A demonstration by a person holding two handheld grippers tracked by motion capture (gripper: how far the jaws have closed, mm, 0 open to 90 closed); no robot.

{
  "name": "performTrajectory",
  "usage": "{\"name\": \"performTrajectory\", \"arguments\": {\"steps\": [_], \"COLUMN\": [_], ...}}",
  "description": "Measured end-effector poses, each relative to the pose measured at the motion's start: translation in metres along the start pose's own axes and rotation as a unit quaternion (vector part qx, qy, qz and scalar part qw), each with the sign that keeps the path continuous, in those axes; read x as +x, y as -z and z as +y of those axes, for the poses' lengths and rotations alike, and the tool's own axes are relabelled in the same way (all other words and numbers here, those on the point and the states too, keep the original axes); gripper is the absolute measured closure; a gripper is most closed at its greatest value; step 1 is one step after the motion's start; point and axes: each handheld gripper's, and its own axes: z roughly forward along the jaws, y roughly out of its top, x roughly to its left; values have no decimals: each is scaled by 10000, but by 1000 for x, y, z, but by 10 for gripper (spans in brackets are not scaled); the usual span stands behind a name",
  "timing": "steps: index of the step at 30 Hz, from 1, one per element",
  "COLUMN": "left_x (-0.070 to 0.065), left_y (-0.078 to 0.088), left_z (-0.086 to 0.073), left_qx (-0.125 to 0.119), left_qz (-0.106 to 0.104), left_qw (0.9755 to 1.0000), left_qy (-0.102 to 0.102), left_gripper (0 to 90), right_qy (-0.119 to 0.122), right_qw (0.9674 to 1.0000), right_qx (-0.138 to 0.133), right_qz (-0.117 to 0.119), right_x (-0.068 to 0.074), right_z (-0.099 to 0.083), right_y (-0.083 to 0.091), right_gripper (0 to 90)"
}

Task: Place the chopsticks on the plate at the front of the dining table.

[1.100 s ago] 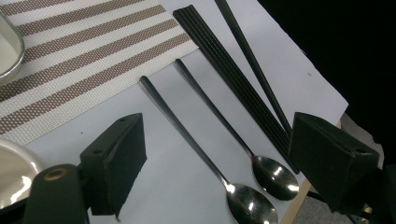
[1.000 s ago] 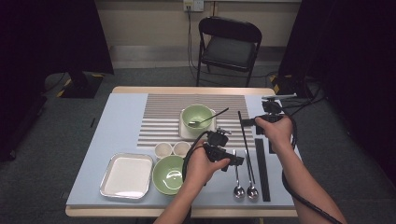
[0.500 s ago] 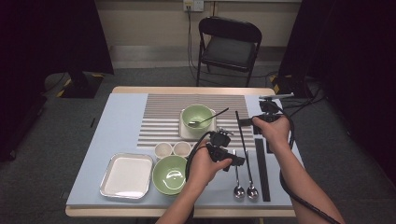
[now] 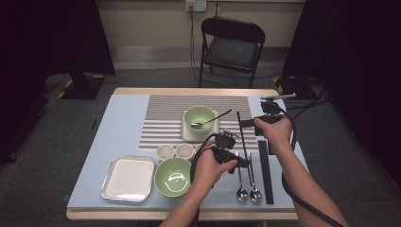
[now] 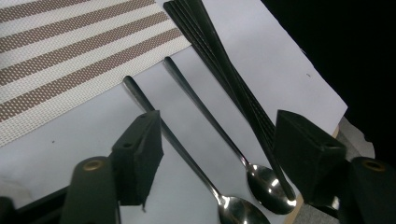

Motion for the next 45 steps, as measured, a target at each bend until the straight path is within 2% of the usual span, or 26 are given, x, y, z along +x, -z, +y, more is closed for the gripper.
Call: {"name": "performTrajectory", "arguments": {"steps": [3, 4, 7, 9, 13, 16, 19, 21, 22, 30, 32, 36, 45], "left_x": [-1, 0, -1, -3, -5, -6, -6, -6, -7, -4, -4, -4, -3], "left_y": [-1, -1, -3, -4, -5, -5, -5, -6, -6, -8, -8, -8, -9], "left_z": [0, 0, 1, 1, 3, 3, 3, 3, 3, 3, 3, 3, 5], "left_qx": [-33, -42, -32, -114, -92, -51, 8, 22, 64, 5, 60, 79, 150], "left_qz": [-22, -64, -20, -44, -93, -94, -62, -114, -93, -105, -143, -62, -127], "left_qw": [9998, 9997, 9997, 9994, 9988, 9987, 9987, 9983, 9985, 9978, 9978, 9981, 9970], "left_qy": [197, 217, 261, 331, 478, 497, 507, 574, 532, 650, 648, 615, 747], "left_gripper": [369, 423, 451, 455, 471, 530, 548, 559, 574, 643, 651, 694, 765], "right_qy": [6, 0, -20, -8, 0, -1, -13, 3, 4, -20, -23, -9, -58], "right_qw": [10000, 10000, 10000, 10000, 10000, 10000, 10000, 10000, 10000, 10000, 9999, 9999, 9998], "right_qx": [3, -2, 2, -12, -10, -1, 5, -9, -8, -19, -5, -29, -50], "right_qz": [4, 12, 11, 21, 19, 23, 51, 78, 70, 86, 107, 120, 170], "right_x": [0, -1, 0, 0, 1, 2, 3, 3, 3, 3, 3, 4, 6], "right_z": [0, 0, 0, 0, 0, 1, 1, 1, 1, 0, 0, 0, 1], "right_y": [0, -1, -1, -1, -2, -2, -2, -2, -2, -2, -3, -3, -3], "right_gripper": [865, 865, 866, 865, 865, 865, 865, 865, 865, 865, 865, 865, 865]}}
